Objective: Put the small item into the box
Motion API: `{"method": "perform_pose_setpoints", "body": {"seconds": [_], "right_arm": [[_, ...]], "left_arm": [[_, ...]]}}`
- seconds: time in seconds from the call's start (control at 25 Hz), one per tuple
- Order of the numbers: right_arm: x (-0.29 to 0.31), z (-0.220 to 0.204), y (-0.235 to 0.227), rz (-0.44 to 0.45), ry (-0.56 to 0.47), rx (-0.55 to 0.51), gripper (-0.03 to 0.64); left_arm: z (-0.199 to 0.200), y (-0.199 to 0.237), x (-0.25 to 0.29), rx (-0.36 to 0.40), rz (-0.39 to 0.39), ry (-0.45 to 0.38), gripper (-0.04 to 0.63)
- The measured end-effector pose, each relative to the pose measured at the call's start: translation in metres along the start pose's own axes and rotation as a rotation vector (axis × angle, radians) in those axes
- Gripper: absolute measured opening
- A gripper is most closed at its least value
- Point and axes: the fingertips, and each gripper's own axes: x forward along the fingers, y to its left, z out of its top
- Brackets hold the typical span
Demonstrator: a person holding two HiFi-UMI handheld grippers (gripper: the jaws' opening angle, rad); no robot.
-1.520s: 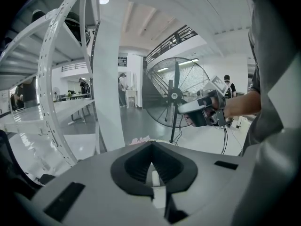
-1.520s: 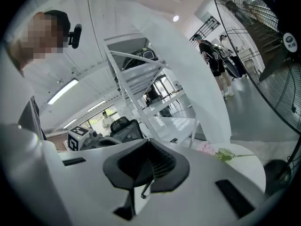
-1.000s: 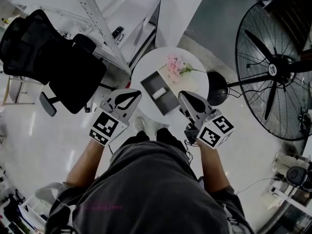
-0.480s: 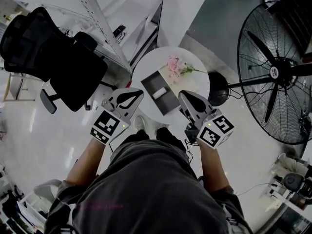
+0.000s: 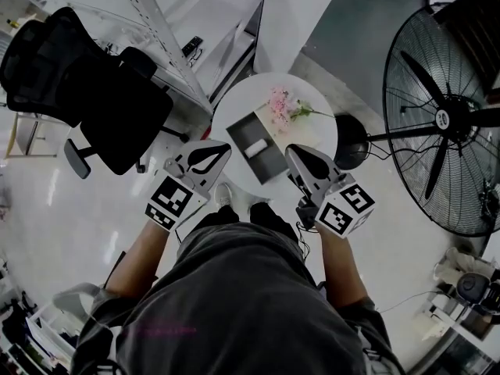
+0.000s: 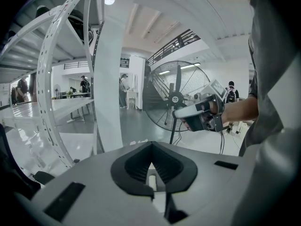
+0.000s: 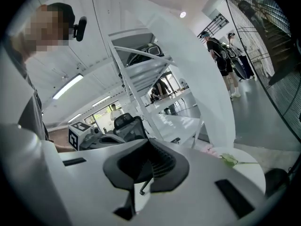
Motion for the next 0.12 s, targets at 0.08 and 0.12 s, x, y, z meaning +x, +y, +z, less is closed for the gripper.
{"method": "perform_pose_setpoints", "body": {"seconds": [0.08, 0.12], "right_arm": [[0.0006, 0.0005, -0.0005, 0.003, 0.002, -0.003, 0.021], [0.0009, 0.0007, -0.0008, 0.004, 0.003, -0.005, 0.021]], "left_arm": [[0.0003, -0.0003, 0.0008, -0.001, 0.000, 0.000, 0.014], [0.0004, -0.0004, 0.0012, -0.002, 0.001, -0.001, 0.014]]}}
